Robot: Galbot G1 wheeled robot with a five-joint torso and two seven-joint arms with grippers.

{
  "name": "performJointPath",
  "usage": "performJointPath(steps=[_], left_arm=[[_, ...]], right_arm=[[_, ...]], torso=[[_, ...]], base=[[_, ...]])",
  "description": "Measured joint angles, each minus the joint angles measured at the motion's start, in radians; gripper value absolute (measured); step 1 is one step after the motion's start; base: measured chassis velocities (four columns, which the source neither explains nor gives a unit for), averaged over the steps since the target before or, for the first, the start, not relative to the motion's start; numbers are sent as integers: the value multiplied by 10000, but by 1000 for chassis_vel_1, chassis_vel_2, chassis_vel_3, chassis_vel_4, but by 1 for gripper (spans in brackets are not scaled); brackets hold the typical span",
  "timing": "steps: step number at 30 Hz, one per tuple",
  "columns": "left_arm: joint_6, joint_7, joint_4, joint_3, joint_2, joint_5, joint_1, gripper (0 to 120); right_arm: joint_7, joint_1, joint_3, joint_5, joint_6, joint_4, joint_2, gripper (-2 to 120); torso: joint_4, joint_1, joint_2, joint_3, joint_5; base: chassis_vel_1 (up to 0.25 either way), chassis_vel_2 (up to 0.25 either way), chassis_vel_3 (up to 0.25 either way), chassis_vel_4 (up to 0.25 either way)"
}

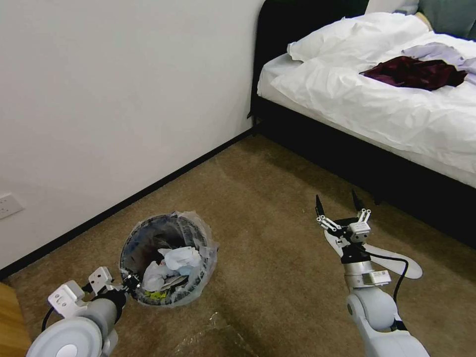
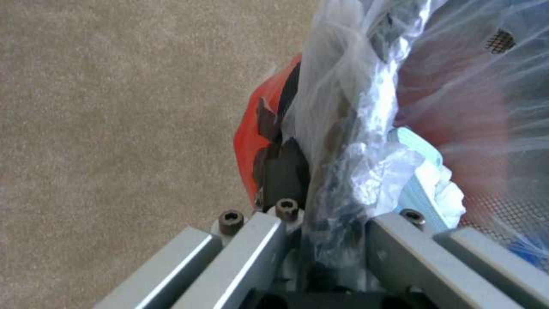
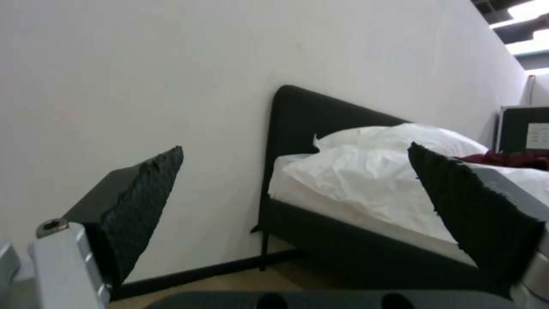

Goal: Pick up the trash bin and place the garbage on the floor into it.

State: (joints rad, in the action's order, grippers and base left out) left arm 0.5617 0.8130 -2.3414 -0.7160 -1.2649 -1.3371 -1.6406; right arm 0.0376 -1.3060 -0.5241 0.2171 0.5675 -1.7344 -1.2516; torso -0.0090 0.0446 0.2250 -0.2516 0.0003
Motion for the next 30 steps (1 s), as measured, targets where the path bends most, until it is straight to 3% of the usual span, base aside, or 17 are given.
performJointPath(steps=[19, 30], left_arm=[[23, 38, -90, -76, -20, -27, -46, 0], [24, 50, -109, -153, 216, -231, 31, 0]], right_arm=[[205, -22, -348, 203, 41, -13, 8, 100], [210, -81, -365, 211, -28, -33, -162, 100]], torso=[[0, 1, 0, -1, -1], [0, 1, 0, -1, -1]], base=[[0, 0, 0, 0], [0, 0, 0, 0]])
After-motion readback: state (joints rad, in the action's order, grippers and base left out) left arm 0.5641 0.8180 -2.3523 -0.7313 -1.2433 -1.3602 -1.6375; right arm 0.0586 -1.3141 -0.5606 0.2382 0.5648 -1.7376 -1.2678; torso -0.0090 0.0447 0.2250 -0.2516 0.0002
